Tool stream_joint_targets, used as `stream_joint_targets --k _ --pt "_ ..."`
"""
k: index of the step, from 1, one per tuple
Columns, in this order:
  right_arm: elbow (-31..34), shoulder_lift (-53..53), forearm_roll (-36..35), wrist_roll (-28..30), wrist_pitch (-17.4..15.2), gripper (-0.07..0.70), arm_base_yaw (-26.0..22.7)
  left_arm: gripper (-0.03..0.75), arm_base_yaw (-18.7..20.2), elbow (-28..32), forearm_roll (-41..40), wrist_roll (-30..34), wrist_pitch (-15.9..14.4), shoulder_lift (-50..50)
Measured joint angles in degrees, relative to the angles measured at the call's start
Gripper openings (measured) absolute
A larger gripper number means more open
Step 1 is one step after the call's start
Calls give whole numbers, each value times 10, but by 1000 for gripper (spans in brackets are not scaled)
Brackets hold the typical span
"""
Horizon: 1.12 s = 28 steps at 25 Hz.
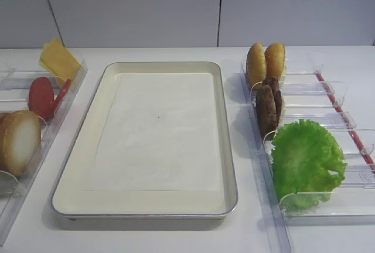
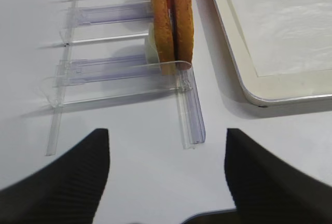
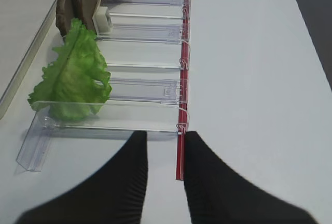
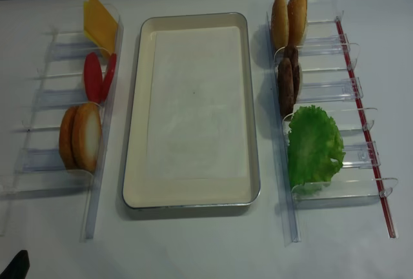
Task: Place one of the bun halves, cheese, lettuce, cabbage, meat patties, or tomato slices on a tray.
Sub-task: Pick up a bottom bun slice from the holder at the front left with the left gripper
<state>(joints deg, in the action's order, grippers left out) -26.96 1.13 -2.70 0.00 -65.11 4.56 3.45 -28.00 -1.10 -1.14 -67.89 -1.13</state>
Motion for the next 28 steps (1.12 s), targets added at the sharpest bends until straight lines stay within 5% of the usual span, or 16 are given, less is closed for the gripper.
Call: stream_joint_targets --k 13,21,28 --pt "0 0 -3 0 0 200 0 436 0 -24 5 2 -17 3" --pt "0 0 -3 0 0 202 0 434 0 -57 52 1 -31 86" --pt "0 0 -3 0 0 363 0 434 0 -63 92 1 -32 145"
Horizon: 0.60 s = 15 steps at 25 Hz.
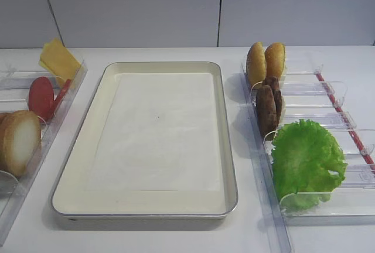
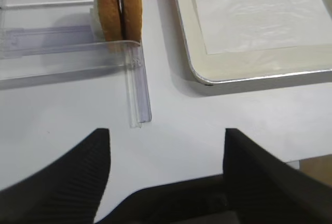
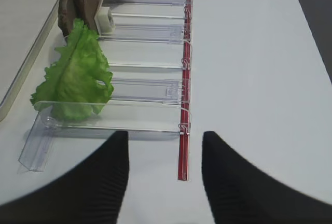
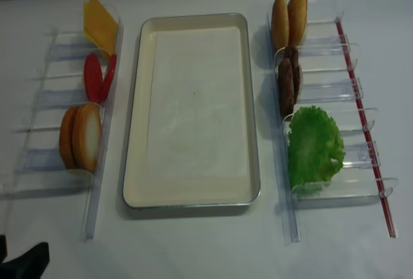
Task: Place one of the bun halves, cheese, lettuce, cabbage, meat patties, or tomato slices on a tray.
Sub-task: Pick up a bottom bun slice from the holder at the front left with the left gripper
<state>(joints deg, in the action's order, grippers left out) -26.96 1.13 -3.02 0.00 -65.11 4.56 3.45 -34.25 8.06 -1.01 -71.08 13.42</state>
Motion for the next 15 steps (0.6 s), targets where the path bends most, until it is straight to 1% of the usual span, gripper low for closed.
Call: stream_joint_targets --k 4,6,9,15 --pt "0 0 0 0 0 524 0 433 0 -12 16 0 -1 40" --pt "0 0 0 0 0 569 0 433 0 -27 16 0 -4 69" --pt "0 0 0 0 0 592 0 433 0 -51 18 0 -12 123" --pt "0 0 0 0 0 595 0 433 0 -102 32 0 -12 260"
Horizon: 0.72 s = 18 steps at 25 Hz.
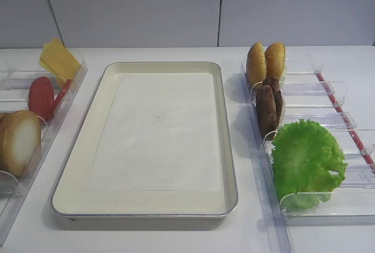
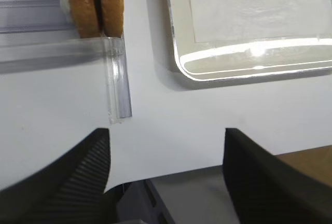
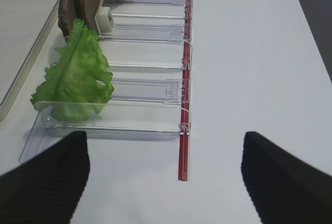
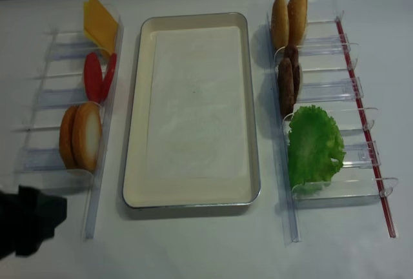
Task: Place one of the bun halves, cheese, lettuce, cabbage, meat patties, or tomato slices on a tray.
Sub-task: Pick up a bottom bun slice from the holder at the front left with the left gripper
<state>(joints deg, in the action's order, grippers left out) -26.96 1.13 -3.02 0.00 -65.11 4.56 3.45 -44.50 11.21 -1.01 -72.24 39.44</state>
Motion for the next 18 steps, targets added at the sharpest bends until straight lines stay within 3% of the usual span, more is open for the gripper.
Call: stream_joint_targets --k 11,18 --pt "0 0 0 0 0 594 0 433 0 -115 15 10 10 246" --pt "0 0 0 0 0 584 0 433 0 -159 10 19 13 325"
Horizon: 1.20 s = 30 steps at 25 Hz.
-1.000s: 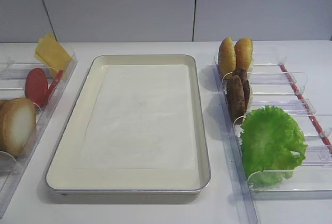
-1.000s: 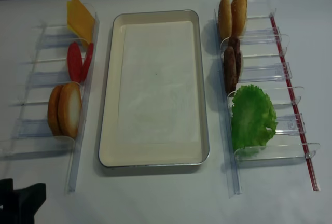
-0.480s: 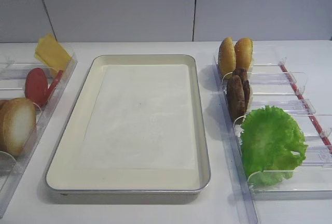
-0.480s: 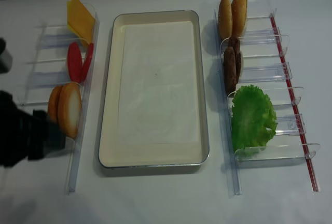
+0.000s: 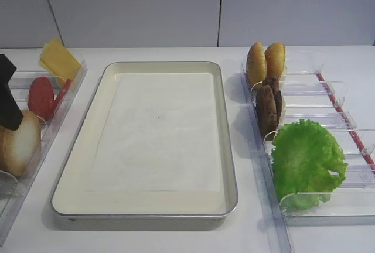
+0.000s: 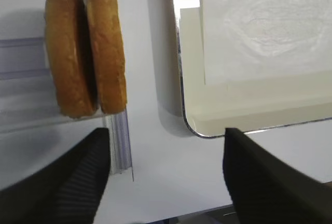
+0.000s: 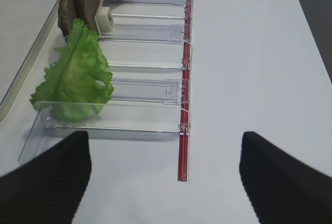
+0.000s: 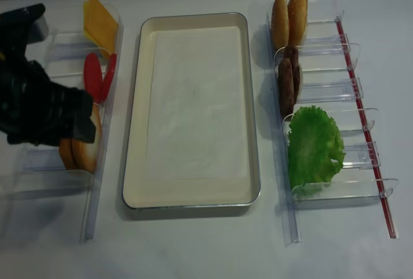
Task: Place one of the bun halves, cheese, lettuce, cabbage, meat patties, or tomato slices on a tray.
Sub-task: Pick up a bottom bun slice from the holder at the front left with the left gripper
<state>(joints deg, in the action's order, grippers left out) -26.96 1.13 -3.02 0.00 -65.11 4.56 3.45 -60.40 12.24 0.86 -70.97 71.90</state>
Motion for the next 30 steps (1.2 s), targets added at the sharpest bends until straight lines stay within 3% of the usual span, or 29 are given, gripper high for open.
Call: stream_joint_targets --k 11,21,30 --pt "0 0 0 0 0 581 0 433 0 -29 -12 0 9 80" --pt "0 0 0 0 0 581 0 433 0 -29 -12 6 41 86" --pt "0 0 0 0 0 581 0 433 0 -29 -12 10 43 86"
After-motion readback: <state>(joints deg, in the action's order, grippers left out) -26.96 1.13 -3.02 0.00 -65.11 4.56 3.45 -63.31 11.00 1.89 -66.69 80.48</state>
